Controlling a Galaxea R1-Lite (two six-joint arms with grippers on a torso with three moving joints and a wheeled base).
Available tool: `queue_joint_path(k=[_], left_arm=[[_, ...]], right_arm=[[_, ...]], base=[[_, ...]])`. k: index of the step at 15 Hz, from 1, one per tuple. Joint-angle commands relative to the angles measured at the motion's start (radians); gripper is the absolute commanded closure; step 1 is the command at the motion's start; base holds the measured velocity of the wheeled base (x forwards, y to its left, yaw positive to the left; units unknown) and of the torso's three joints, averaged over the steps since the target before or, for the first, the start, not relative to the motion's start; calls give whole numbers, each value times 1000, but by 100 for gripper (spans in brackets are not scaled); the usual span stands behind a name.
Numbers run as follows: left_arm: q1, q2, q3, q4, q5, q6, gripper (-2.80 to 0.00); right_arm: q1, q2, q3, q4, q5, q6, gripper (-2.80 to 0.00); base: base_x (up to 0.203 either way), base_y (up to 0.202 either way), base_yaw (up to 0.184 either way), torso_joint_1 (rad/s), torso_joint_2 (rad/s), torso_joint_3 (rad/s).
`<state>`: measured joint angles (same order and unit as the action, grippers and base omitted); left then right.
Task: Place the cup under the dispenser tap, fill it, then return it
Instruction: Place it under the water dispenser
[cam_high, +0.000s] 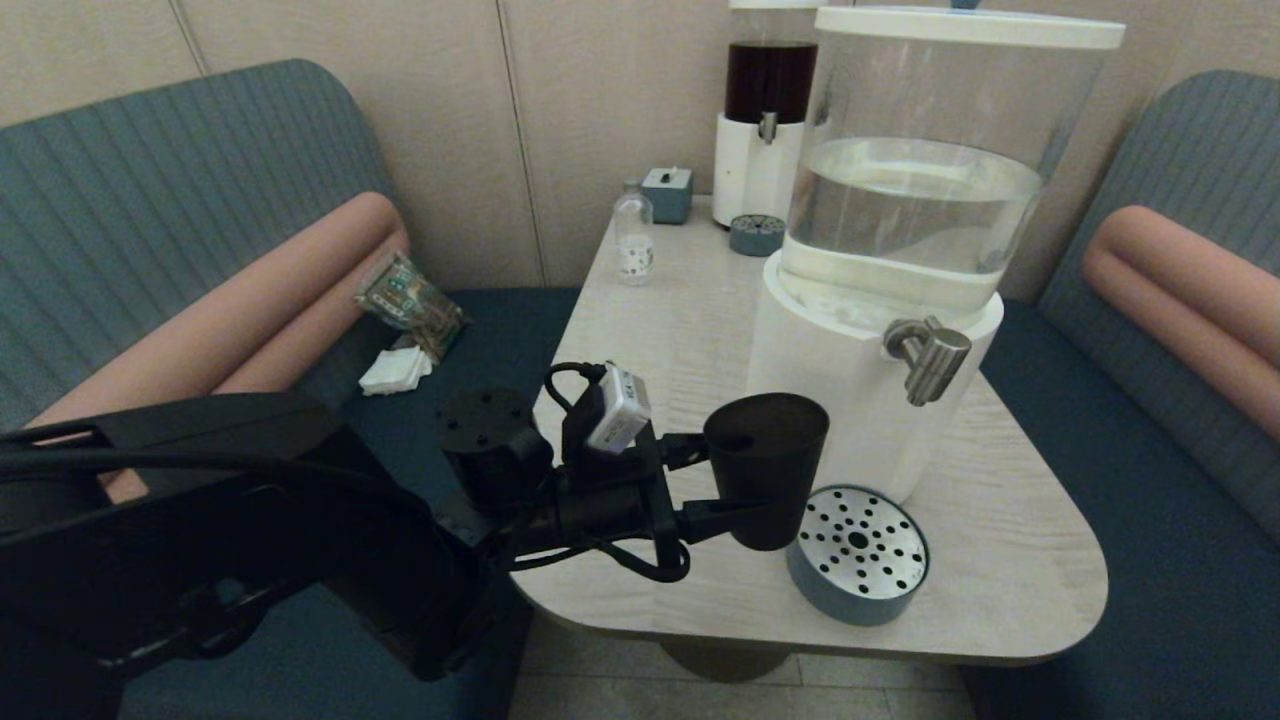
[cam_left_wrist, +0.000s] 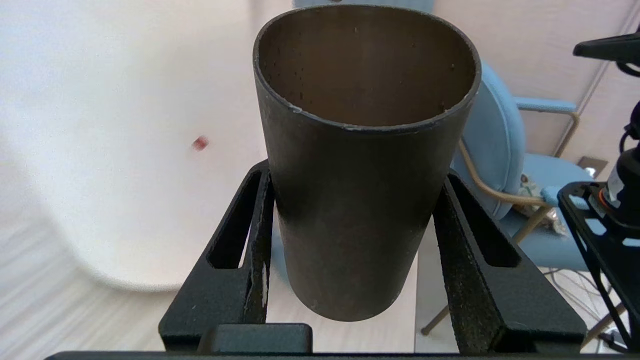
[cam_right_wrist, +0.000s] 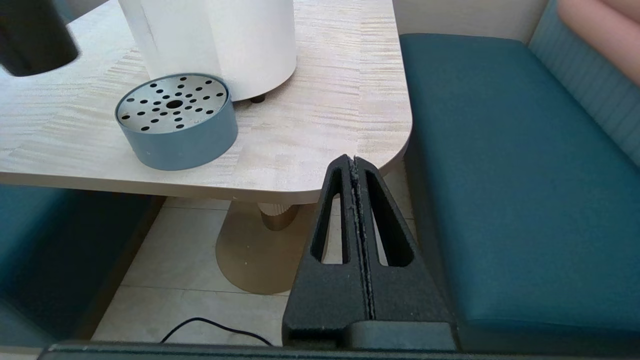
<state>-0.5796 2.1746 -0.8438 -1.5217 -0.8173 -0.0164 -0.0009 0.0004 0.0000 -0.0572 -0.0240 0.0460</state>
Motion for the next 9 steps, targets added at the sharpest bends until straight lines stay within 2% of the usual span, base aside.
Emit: queue_joint_path(k=[1,9], left_arm=[[-18,49,-41,-8,-4,-2,0],[-113,193,-241,-8,53,-28,0]], right_arm=[[1,0,15,-1,-1,0,0],[0,0,15,-1,-1,0,0]], base=[[0,0,0,0,0,0],[0,0,0,0,0,0]])
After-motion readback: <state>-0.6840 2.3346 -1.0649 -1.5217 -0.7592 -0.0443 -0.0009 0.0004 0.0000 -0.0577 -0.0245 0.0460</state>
